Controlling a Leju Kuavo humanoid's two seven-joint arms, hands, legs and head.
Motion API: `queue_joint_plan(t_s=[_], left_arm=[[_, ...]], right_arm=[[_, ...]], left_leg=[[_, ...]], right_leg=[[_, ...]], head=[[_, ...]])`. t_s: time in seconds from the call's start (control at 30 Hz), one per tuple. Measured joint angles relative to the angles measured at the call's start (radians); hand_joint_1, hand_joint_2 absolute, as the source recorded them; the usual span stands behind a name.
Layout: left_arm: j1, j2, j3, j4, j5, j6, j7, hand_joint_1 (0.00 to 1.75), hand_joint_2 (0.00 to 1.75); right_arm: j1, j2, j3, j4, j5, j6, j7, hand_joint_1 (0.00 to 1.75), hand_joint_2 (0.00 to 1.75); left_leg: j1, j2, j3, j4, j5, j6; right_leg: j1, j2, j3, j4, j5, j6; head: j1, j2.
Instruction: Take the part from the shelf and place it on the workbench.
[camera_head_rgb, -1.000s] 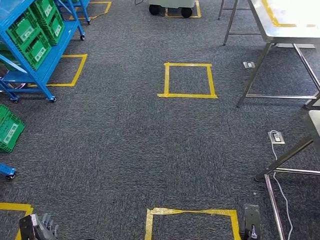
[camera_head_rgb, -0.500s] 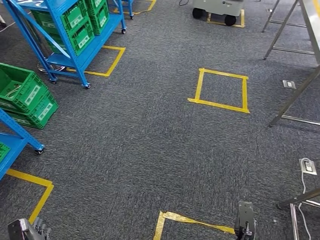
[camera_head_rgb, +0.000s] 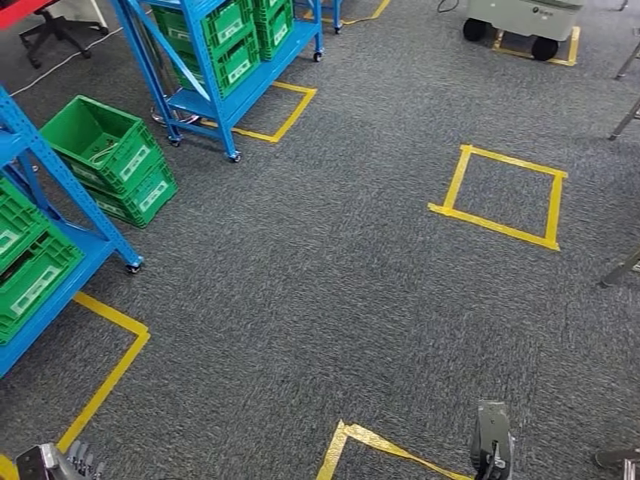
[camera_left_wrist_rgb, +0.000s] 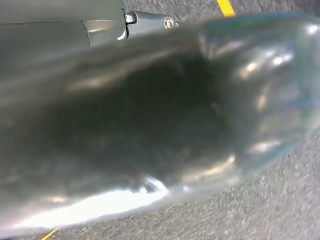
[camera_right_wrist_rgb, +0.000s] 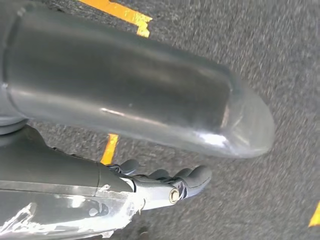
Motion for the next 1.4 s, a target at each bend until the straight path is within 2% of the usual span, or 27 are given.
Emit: queue_joint_plan(t_s=[0.07, 0.1, 0.17, 0.2, 0.27, 0.3, 0.33, 0.37, 0.4, 0.43, 0.47, 0.53, 0.6, 0.67, 0.7, 0.73, 0.8, 0.87, 0.9, 0.93, 1.0, 1.07, 1.13, 1.2, 1.27, 1.33, 1.4], left_arm=[[-0.004, 0.0, 0.0, 0.0, 0.0, 0.0, 0.0, 0.0, 0.0], [-0.004, -0.001, 0.0, 0.001, 0.0, 0.0, 0.0, 0.0, 0.0], [-0.002, 0.0, 0.001, 0.001, 0.0, 0.0, 0.0, 0.0, 0.0], [-0.001, -0.001, 0.001, 0.001, 0.0, 0.0, 0.0, 0.0, 0.0], [-0.003, 0.0, 0.001, 0.002, 0.0, 0.0, 0.0, 0.0, 0.0], [-0.005, 0.0, 0.001, 0.002, 0.0, 0.0, 0.0, 0.0, 0.44], [-0.006, 0.0, 0.001, 0.002, 0.0, 0.0, 0.0, 0.0, 0.87], [-0.006, 0.001, 0.001, 0.002, 0.0, 0.0, 0.0, 0.0, 1.31], [-0.005, 0.001, 0.001, 0.002, -0.004, 0.001, -0.001, 0.0, 1.75], [-0.004, 0.001, 0.001, 0.002, -0.011, 0.003, -0.005, 0.0, 1.75], [-0.005, 0.001, 0.0, 0.002, -0.02, 0.007, -0.009, 0.0, 1.75], [-0.011, 0.001, -0.001, 0.002, -0.036, 0.016, -0.017, 0.0, 1.75], [-0.019, 0.002, -0.001, 0.004, -0.041, 0.021, -0.021, 0.0, 1.75], [-0.02, 0.004, -0.001, 0.005, -0.043, 0.023, -0.022, 0.0, 1.75], [-0.018, 0.005, -0.001, 0.007, -0.045, 0.024, -0.023, 0.0, 1.75], [-0.017, 0.006, -0.001, 0.009, -0.046, 0.025, -0.023, 0.0, 1.75], [-0.023, 0.007, -0.001, 0.012, -0.049, 0.027, -0.024, 0.0, 1.75], [-0.03, 0.008, -0.001, 0.015, -0.052, 0.029, -0.025, 0.0, 1.75], [-0.031, 0.008, -0.001, 0.016, -0.053, 0.03, -0.025, 0.0, 1.75], [-0.03, 0.008, -0.001, 0.017, -0.054, 0.031, -0.025, 0.0, 1.75], [-0.029, 0.01, -0.001, 0.019, -0.057, 0.032, -0.027, 0.0, 1.75], [-0.032, 0.01, -0.001, 0.02, -0.06, 0.032, -0.029, 0.0, 1.75], [-0.035, 0.009, -0.001, 0.021, -0.061, 0.032, -0.031, 0.0, 1.75], [-0.035, 0.009, -0.001, 0.022, -0.062, 0.032, -0.032, 0.0, 1.75], [-0.034, 0.009, -0.001, 0.022, -0.062, 0.033, -0.033, 0.0, 1.75], [-0.038, 0.009, -0.001, 0.022, -0.063, 0.033, -0.034, 0.0, 1.75], [-0.039, 0.009, -0.001, 0.023, -0.064, 0.032, -0.034, 0.0, 1.75]], right_arm=[[-0.001, 0.0, 0.0, 0.0, 0.0, 0.0, 0.0, 0.0, 0.0], [-0.001, 0.0, 0.0, 0.0, 0.0, 0.0, 0.0, 0.0, 0.0], [-0.003, 0.0, 0.001, 0.0, 0.0, 0.0, 0.0, 0.0, 0.0], [-0.004, 0.0, 0.002, 0.0, 0.0, 0.0, 0.0, 0.0, 0.0], [-0.006, 0.0, 0.003, 0.0, 0.0, 0.0, 0.0, 0.0, 0.0], [-0.006, 0.0, 0.003, 0.0, 0.0, 0.0, 0.0, 0.0, 0.0], [-0.003, 0.0, 0.004, 0.0, 0.0, 0.0, 0.0, 0.0, 0.0], [-0.001, 0.0, 0.004, 0.001, 0.0, 0.0, 0.0, 0.0, 0.0], [0.001, 0.0, 0.003, 0.001, -0.002, 0.003, 0.0, 0.0, 0.0], [0.001, 0.0, 0.003, 0.002, -0.006, 0.009, 0.0, 0.0, 0.0], [0.0, 0.0, 0.003, 0.002, -0.012, 0.015, 0.0, 0.0, 0.0], [-0.003, -0.002, 0.003, 0.002, -0.024, 0.026, 0.0, 0.0, 0.0], [-0.006, -0.002, 0.004, 0.003, -0.03, 0.029, 0.0, 0.0, 0.0], [-0.008, -0.002, 0.006, 0.004, -0.034, 0.032, 0.0, 0.0, 0.0], [-0.01, -0.002, 0.007, 0.004, -0.035, 0.033, 0.0, 0.0, 0.0], [-0.012, -0.002, 0.008, 0.004, -0.036, 0.034, 0.0, 0.0, 0.0], [-0.012, -0.004, 0.008, 0.005, -0.038, 0.036, 0.0, 0.0, 0.0], [-0.009, -0.006, 0.009, 0.005, -0.04, 0.037, 0.0, 0.0, 0.0], [-0.008, -0.006, 0.01, 0.005, -0.041, 0.038, 0.0, 0.0, 0.0], [-0.008, -0.006, 0.013, 0.006, -0.044, 0.039, 0.0, 0.0, 0.0], [-0.009, -0.006, 0.018, 0.006, -0.049, 0.039, 0.0, 0.0, 0.0], [-0.011, -0.008, 0.024, 0.006, -0.054, 0.043, 0.0, 0.0, 0.0], [-0.012, -0.01, 0.029, 0.006, -0.057, 0.052, 0.0, 0.0, 0.0], [-0.014, -0.011, 0.033, 0.007, -0.058, 0.064, 0.0, 0.0, 0.0], [-0.017, -0.012, 0.037, 0.007, -0.059, 0.071, 0.0, 0.0, 0.0], [-0.016, -0.013, 0.041, 0.008, -0.06, 0.073, 0.0, 0.0, 0.0], [-0.012, -0.014, 0.042, 0.009, -0.06, 0.073, 0.0, 0.0, 0.0]], left_leg=[[-0.003, 0.033, 0.059, -0.109, 0.032, 0.01], [-0.006, 0.038, 0.067, -0.126, 0.031, 0.018], [-0.008, 0.014, 0.065, -0.127, 0.032, 0.037], [-0.007, 0.003, 0.066, -0.128, 0.032, 0.044], [-0.003, -0.019, 0.068, -0.13, 0.034, 0.057], [-0.003, -0.031, 0.068, -0.13, 0.034, 0.061], [-0.003, -0.044, 0.067, -0.13, 0.034, 0.065], [-0.004, -0.058, 0.067, -0.13, 0.034, 0.066], [-0.005, -0.072, 0.067, -0.129, 0.034, 0.066], [-0.006, -0.088, 0.068, -0.129, 0.034, 0.066], [-0.006, -0.103, 0.07, -0.129, 0.035, 0.066], [-0.005, -0.132, 0.07, -0.127, 0.035, 0.063], [-0.002, -0.157, 0.06, -0.125, 0.039, 0.053], [0.003, -0.177, 0.05, -0.126, 0.046, 0.039], [0.003, -0.169, 0.046, -0.125, 0.044, 0.033], [0.001, -0.146, 0.038, -0.111, 0.033, 0.028], [-0.001, -0.08, -0.003, -0.026, -0.02, 0.02], [0.0, -0.05, -0.063, 0.098, -0.074, 0.013], [0.002, -0.045, -0.082, 0.137, -0.082, 0.01], [0.003, -0.042, -0.086, 0.145, -0.074, 0.007], [0.006, -0.027, -0.042, 0.063, -0.017, 0.004], [0.002, 0.023, 0.025, -0.064, 0.033, 0.005], [-0.003, 0.051, 0.052, -0.12, 0.04, 0.019], [-0.003, 0.027, 0.049, -0.12, 0.039, 0.037], [0.0, 0.003, 0.05, -0.121, 0.039, 0.05], [0.002, -0.023, 0.051, -0.122, 0.039, 0.061], [0.0, -0.052, 0.051, -0.122, 0.039, 0.066]], right_leg=[[0.006, -0.02, 0.006, 0.002, -0.007, 0.011], [0.009, -0.029, 0.009, 0.002, -0.01, 0.016], [0.008, -0.044, 0.016, -0.002, -0.014, 0.026], [0.005, -0.033, 0.016, 0.004, -0.022, 0.031], [0.002, 0.019, -0.015, 0.08, -0.069, 0.04], [0.001, 0.048, -0.048, 0.149, -0.102, 0.041], [0.001, 0.063, -0.086, 0.226, -0.133, 0.041], [0.002, 0.069, -0.118, 0.284, -0.149, 0.04], [0.002, 0.071, -0.136, 0.31, -0.146, 0.038], [0.003, 0.074, -0.135, 0.292, -0.121, 0.034], [0.004, 0.082, -0.115, 0.236, -0.081, 0.03], [0.001, 0.128, -0.057, 0.091, -0.009, 0.021], [-0.001, 0.163, -0.025, 0.021, 0.009, 0.018], [0.001, 0.152, -0.021, 0.014, 0.009, 0.015], [0.001, 0.14, -0.02, 0.01, 0.012, 0.009], [-0.001, 0.128, -0.018, 0.005, 0.016, 0.003], [-0.001, 0.099, -0.015, -0.003, 0.02, -0.005], [0.001, 0.068, -0.015, -0.003, 0.019, -0.009], [0.001, 0.053, -0.015, -0.003, 0.017, -0.009], [0.0, 0.038, -0.014, -0.003, 0.016, -0.008], [-0.002, 0.012, -0.008, -0.002, 0.01, -0.002], [0.003, -0.01, -0.001, 0.0, 0.002, 0.01], [0.012, -0.03, 0.005, 0.001, -0.006, 0.02], [0.013, -0.047, 0.01, 0.0, -0.013, 0.026], [0.008, -0.019, 0.0, 0.031, -0.039, 0.035], [0.005, 0.04, -0.054, 0.151, -0.1, 0.04], [0.005, 0.067, -0.126, 0.287, -0.147, 0.039]], head=[[0.0, 0.0], [0.001, 0.0], [0.004, 0.0], [0.005, 0.0], [0.009, 0.0], [0.011, 0.0], [0.012, 0.0], [0.012, 0.0], [0.012, 0.0], [0.012, 0.0], [0.012, 0.0], [0.012, 0.0], [0.011, 0.0], [0.012, 0.0], [0.011, 0.0], [0.007, 0.0], [0.0, 0.0], [-0.004, 0.0], [-0.004, 0.0], [-0.004, 0.0], [-0.004, 0.0], [-0.006, 0.0], [-0.006, 0.0], [-0.003, 0.0], [0.0, 0.0], [0.004, 0.0], [0.006, 0.0]])
